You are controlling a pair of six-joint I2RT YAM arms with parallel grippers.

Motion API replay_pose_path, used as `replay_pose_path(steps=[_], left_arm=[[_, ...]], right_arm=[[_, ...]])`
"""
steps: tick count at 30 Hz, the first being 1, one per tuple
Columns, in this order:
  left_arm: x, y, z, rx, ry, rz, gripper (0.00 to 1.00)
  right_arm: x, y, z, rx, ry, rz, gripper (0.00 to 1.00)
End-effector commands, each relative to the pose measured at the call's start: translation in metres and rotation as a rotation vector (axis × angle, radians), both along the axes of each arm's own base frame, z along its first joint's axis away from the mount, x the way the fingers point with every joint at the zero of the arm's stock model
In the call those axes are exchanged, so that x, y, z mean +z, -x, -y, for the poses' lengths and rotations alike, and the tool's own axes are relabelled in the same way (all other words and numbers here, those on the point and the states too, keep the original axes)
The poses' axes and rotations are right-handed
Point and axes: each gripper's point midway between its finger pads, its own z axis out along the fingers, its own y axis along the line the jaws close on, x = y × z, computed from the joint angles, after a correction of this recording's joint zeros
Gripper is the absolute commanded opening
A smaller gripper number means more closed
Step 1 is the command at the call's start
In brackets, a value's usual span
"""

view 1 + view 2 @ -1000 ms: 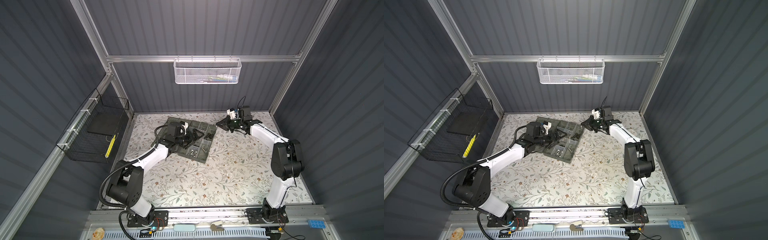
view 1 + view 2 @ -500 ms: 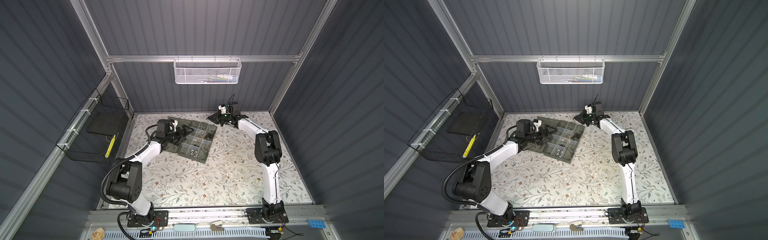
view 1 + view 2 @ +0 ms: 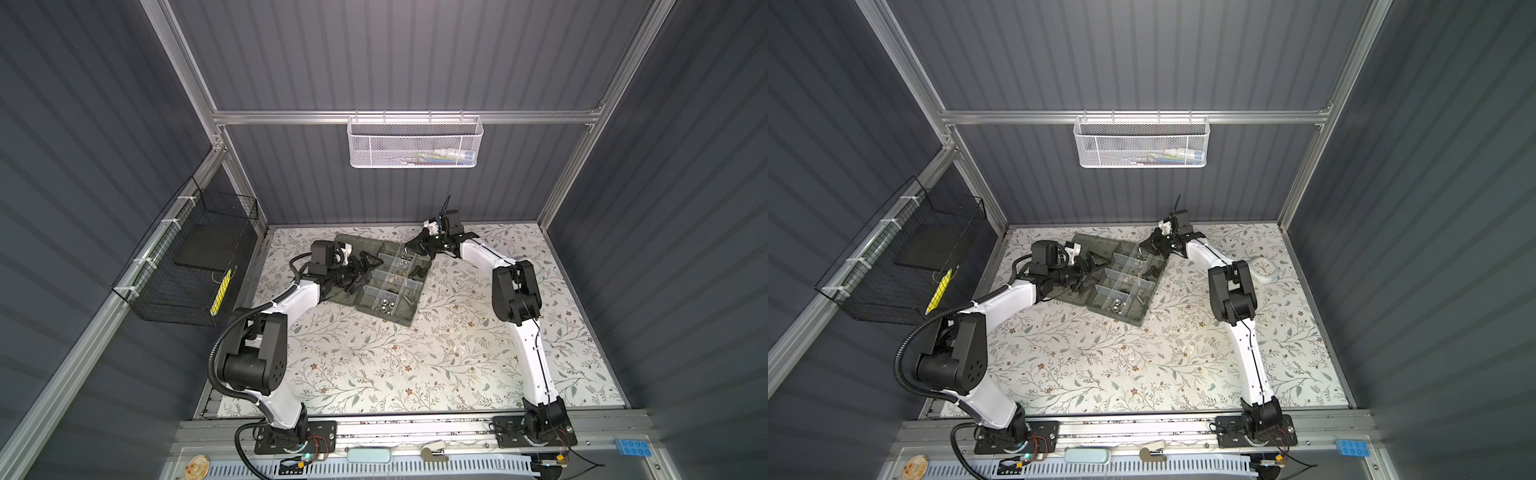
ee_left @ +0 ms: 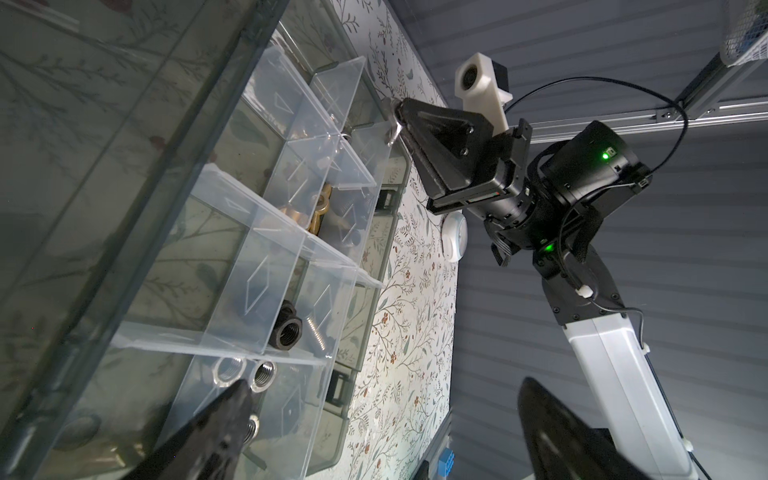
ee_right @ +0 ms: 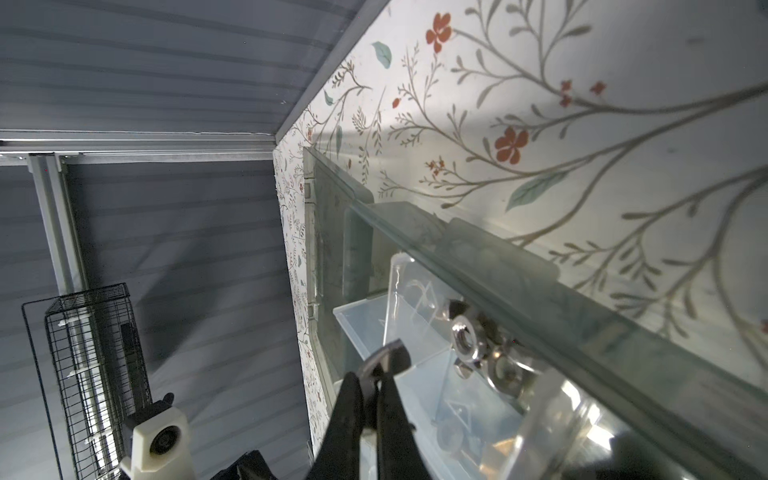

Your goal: Sort the screws and nuts into containers

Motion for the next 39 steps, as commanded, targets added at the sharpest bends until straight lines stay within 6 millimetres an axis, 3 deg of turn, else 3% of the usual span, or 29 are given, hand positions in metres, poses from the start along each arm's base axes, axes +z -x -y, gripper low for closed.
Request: replay_pose_path(steps=[1,4,6,14,20,24,26,29,30,37,39], left_arm=[[-0.001,-0.003,0.001,-0.024,0.005,0.02,1.0],[-0.001,-0.004,0.0,-0.021,0.006,0.019,1.0],[0.001,-0.003,0.001,-0.022,0.008,0.022,1.0],[0.008,0.004,-0.003,-0.016,-0.005,0.031,1.0],[0.016,0.012,-0.008,-0.019,-0.05,0.054,1.0],[0.022,0.016,-0.016,-0.022,-0.127,0.09,1.0],[0.026,0.018,-0.021,-0.02,-0.174,0.119,1.0],[0.029,0.019,-0.035,0.01,-0.267,0.162,1.0],[0.03,0.02,-0.04,0.022,-0.306,0.173,1.0],[0.02,0.021,-0.087,0.118,-0.541,0.214,1.0],[0.018,0.02,-0.1,0.136,-0.578,0.208,1.0]], right_arm=[[-0.005,0.002,-0.001,0.015,0.04,0.017,0.07],[-0.009,0.004,-0.001,0.021,0.055,0.015,0.1],[-0.011,0.005,-0.001,0.022,0.062,0.011,0.19],[-0.004,0.006,0.001,0.026,0.074,0.027,0.26],[0.029,0.009,0.005,0.033,0.089,0.083,0.33],[0.061,0.018,0.018,0.033,0.122,0.151,0.48],[0.072,0.025,0.03,0.02,0.149,0.175,0.6],[0.086,0.038,0.058,-0.021,0.218,0.221,0.94],[0.092,0.044,0.069,-0.038,0.244,0.24,0.99],[0.111,0.082,0.15,-0.16,0.358,0.28,0.99],[0.106,0.094,0.179,-0.21,0.411,0.264,0.99]])
